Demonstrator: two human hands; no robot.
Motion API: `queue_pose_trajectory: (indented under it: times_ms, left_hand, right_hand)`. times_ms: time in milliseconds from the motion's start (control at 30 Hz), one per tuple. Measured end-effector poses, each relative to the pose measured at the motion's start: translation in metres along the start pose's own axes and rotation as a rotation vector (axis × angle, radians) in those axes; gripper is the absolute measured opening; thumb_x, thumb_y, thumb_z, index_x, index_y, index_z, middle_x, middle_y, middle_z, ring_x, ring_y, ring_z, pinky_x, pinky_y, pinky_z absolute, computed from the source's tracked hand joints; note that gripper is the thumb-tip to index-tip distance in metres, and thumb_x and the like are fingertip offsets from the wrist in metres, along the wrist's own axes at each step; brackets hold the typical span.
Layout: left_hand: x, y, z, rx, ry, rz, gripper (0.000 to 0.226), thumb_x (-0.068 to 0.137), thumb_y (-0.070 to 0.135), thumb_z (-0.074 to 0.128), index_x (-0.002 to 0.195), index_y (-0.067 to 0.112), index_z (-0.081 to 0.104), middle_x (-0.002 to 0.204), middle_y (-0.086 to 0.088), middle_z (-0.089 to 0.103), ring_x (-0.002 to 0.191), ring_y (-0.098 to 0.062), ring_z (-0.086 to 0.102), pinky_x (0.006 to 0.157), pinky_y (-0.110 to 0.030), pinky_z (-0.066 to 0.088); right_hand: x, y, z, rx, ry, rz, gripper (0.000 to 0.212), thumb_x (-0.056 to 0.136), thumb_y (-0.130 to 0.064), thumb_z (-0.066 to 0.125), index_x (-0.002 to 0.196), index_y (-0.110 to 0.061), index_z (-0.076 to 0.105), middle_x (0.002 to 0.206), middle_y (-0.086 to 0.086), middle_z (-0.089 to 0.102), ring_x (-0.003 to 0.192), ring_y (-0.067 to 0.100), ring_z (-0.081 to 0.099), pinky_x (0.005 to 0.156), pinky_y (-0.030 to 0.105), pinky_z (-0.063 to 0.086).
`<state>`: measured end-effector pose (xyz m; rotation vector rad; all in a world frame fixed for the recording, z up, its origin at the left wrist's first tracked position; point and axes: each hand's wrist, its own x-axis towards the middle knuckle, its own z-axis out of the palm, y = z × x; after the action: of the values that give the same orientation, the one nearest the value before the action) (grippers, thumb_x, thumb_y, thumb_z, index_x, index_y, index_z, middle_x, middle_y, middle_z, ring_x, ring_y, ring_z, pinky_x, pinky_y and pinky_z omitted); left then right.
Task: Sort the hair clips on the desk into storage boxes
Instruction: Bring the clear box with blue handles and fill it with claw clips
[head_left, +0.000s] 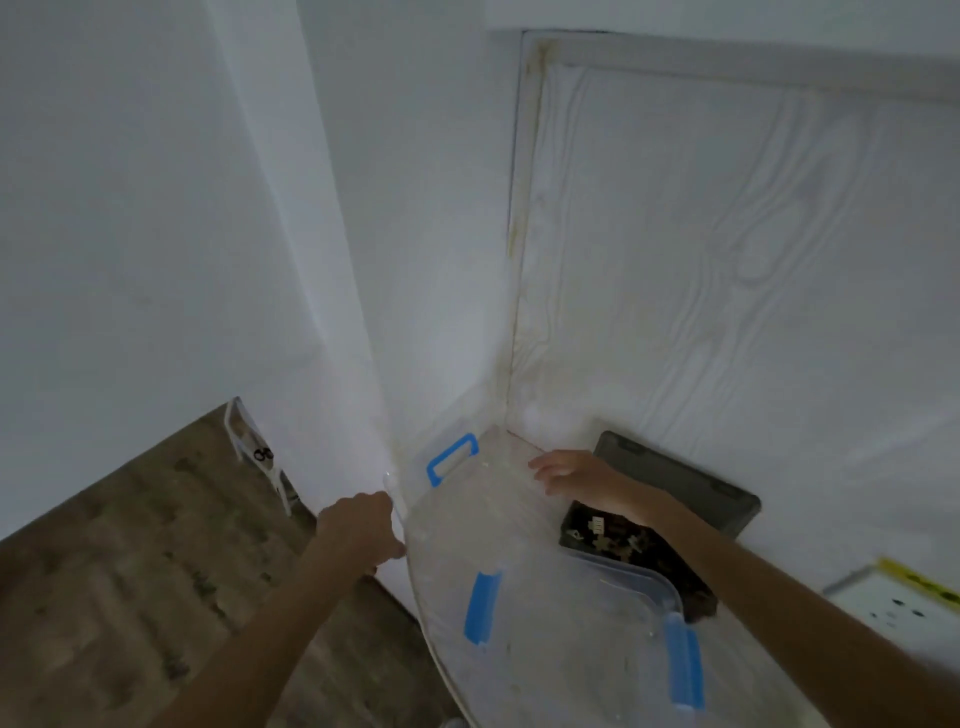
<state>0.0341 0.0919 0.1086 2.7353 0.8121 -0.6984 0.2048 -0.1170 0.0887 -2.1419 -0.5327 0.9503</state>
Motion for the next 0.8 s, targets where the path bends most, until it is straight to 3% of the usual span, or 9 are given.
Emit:
queue_pose_trajectory:
  times_ms: [67, 167, 300, 400, 467, 533, 633, 700, 800]
  left_hand:
    - [-0.018, 0.033, -0.013, 0.018, 0.08, 0.078, 0.04, 0.086, 0.047, 0.057, 0.115, 0.019, 0.054, 0.115, 0.001, 0.06, 0.104, -0.016, 0.06, 0.088, -0.026, 0.044]
    - [-0.04, 0.103, -0.014, -0.008, 0.193, 0.302, 0.032, 0.089, 0.047, 0.053, 0.111, 0.025, 0.057, 0.112, 0.002, 0.061, 0.103, -0.017, 0.059, 0.084, -0.026, 0.042]
    - [-0.07, 0.189, 0.015, 0.002, 0.275, 0.6, 0.027, 0.092, 0.036, 0.048, 0.113, 0.023, 0.06, 0.112, -0.001, 0.064, 0.104, -0.023, 0.06, 0.087, -0.032, 0.045]
    - [-0.096, 0.247, 0.055, 0.13, 0.249, 0.822, 0.024, 0.095, 0.025, 0.045, 0.112, 0.015, 0.059, 0.11, -0.006, 0.064, 0.103, -0.027, 0.061, 0.084, -0.037, 0.047]
    - [-0.104, 0.273, 0.085, 0.275, 0.214, 0.939, 0.018, 0.093, 0.015, 0.046, 0.107, 0.01, 0.056, 0.109, -0.01, 0.062, 0.103, -0.029, 0.058, 0.083, -0.038, 0.045]
    - [-0.104, 0.288, 0.114, 0.506, 0.207, 1.007, 0.022, 0.09, 0.012, 0.05, 0.112, 0.008, 0.054, 0.115, -0.011, 0.059, 0.109, -0.029, 0.053, 0.093, -0.038, 0.038]
    - [-0.1, 0.291, 0.152, 0.732, 0.154, 0.976, 0.034, 0.092, 0.022, 0.051, 0.122, 0.006, 0.051, 0.125, -0.012, 0.055, 0.12, -0.029, 0.046, 0.111, -0.043, 0.02]
    - [-0.094, 0.283, 0.17, 0.74, 0.085, 0.954, 0.038, 0.095, 0.028, 0.045, 0.126, 0.006, 0.047, 0.129, -0.013, 0.051, 0.122, -0.03, 0.044, 0.111, -0.044, 0.02]
    - [-0.087, 0.269, 0.176, 0.687, 0.107, 1.009, 0.034, 0.095, 0.021, 0.044, 0.126, 0.007, 0.046, 0.128, -0.012, 0.049, 0.119, -0.03, 0.046, 0.106, -0.042, 0.026]
  right_hand:
    - [-0.036, 0.019, -0.016, 0.023, -0.007, -0.022, 0.026, 0.094, -0.009, 0.05, 0.119, -0.013, 0.059, 0.114, 0.007, 0.062, 0.097, 0.016, 0.06, 0.087, 0.02, 0.049]
    - [-0.101, 0.061, -0.038, 0.018, 0.094, 0.021, 0.026, 0.095, -0.008, 0.048, 0.119, -0.009, 0.059, 0.105, 0.005, 0.064, 0.089, 0.017, 0.062, 0.08, 0.017, 0.05]
    - [-0.168, 0.123, -0.053, 0.048, 0.249, 0.117, 0.03, 0.092, 0.006, 0.044, 0.116, -0.003, 0.06, 0.11, 0.021, 0.065, 0.099, 0.029, 0.062, 0.078, 0.018, 0.05]
    - [-0.223, 0.166, -0.047, 0.036, 0.311, 0.264, 0.029, 0.093, -0.001, 0.044, 0.113, -0.013, 0.062, 0.103, 0.003, 0.064, 0.098, 0.019, 0.061, 0.09, 0.026, 0.049]
    - [-0.249, 0.193, -0.035, -0.019, 0.347, 0.338, 0.028, 0.093, -0.009, 0.048, 0.118, -0.017, 0.058, 0.113, -0.001, 0.061, 0.108, 0.017, 0.058, 0.098, 0.031, 0.046]
    - [-0.265, 0.215, -0.015, -0.048, 0.358, 0.398, 0.041, 0.091, -0.017, 0.056, 0.131, -0.017, 0.046, 0.135, 0.005, 0.049, 0.122, 0.019, 0.048, 0.104, 0.033, 0.042]
    - [-0.27, 0.233, 0.023, -0.057, 0.286, 0.442, 0.088, 0.084, -0.035, 0.066, 0.149, -0.016, 0.009, 0.156, 0.004, 0.014, 0.143, 0.02, 0.017, 0.115, 0.03, 0.021]
    - [-0.267, 0.236, 0.043, -0.08, 0.274, 0.459, 0.105, 0.08, -0.042, 0.069, 0.149, -0.019, -0.006, 0.158, 0.002, 0.002, 0.146, 0.023, 0.006, 0.116, 0.033, 0.016]
    - [-0.261, 0.241, 0.059, -0.107, 0.337, 0.475, 0.108, 0.078, -0.045, 0.068, 0.149, -0.019, -0.009, 0.158, 0.004, 0.003, 0.145, 0.026, 0.007, 0.114, 0.035, 0.019]
